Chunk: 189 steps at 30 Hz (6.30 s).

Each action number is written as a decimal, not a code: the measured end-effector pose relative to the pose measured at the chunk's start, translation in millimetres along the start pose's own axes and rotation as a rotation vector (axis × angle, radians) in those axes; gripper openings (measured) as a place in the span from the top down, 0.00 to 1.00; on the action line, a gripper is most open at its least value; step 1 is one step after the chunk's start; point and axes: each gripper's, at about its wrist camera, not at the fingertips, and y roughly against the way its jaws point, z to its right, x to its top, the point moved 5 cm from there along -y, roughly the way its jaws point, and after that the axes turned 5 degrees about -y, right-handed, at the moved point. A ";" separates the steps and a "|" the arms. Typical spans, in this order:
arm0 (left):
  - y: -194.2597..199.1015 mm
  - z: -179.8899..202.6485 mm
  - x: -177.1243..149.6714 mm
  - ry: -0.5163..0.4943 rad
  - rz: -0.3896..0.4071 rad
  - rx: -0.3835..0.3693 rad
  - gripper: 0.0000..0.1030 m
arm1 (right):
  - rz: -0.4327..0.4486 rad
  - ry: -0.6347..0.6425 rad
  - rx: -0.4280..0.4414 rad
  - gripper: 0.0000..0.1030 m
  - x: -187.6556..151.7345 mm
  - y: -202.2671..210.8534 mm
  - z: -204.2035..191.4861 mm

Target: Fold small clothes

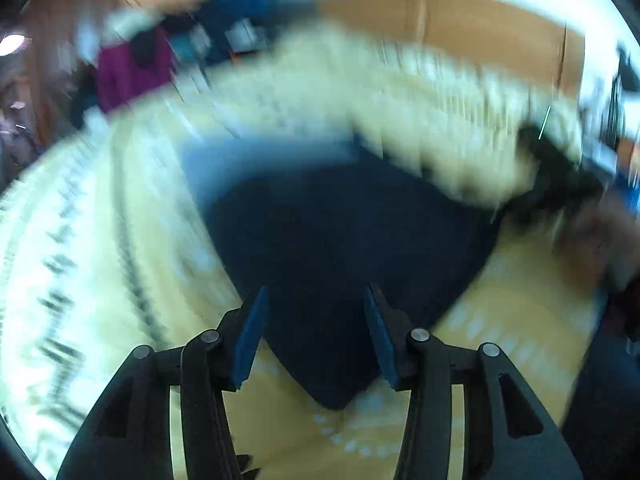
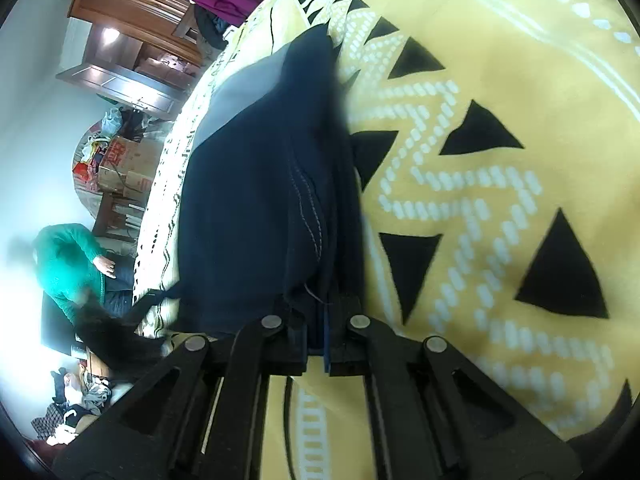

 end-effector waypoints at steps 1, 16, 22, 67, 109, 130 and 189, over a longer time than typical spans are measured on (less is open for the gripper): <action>-18.9 2.6 -15.3 -0.024 -0.035 -0.006 0.45 | -0.006 -0.011 0.009 0.98 0.3 -3.0 4.7; -23.8 -108.0 116.6 0.115 0.207 0.056 0.46 | 0.068 0.034 0.106 1.00 -3.4 -12.2 16.5; -134.2 -152.7 124.6 0.153 -0.027 0.057 0.32 | 0.066 0.031 0.132 1.00 -2.8 -14.0 18.1; 44.6 -54.6 -109.5 0.488 -0.179 0.317 0.00 | 0.107 0.369 -0.642 0.00 -117.7 18.4 -22.3; 35.2 -60.7 -105.9 0.463 -0.118 0.309 0.00 | 0.115 0.395 -0.641 0.00 -95.9 0.5 -25.1; 35.5 -60.5 -106.2 0.457 -0.119 0.310 0.00 | 0.108 0.399 -0.643 0.00 -95.5 0.3 -26.0; 38.5 -60.0 -109.6 0.477 -0.076 0.273 0.00 | 0.092 0.369 -0.653 0.00 -89.0 -3.1 -25.2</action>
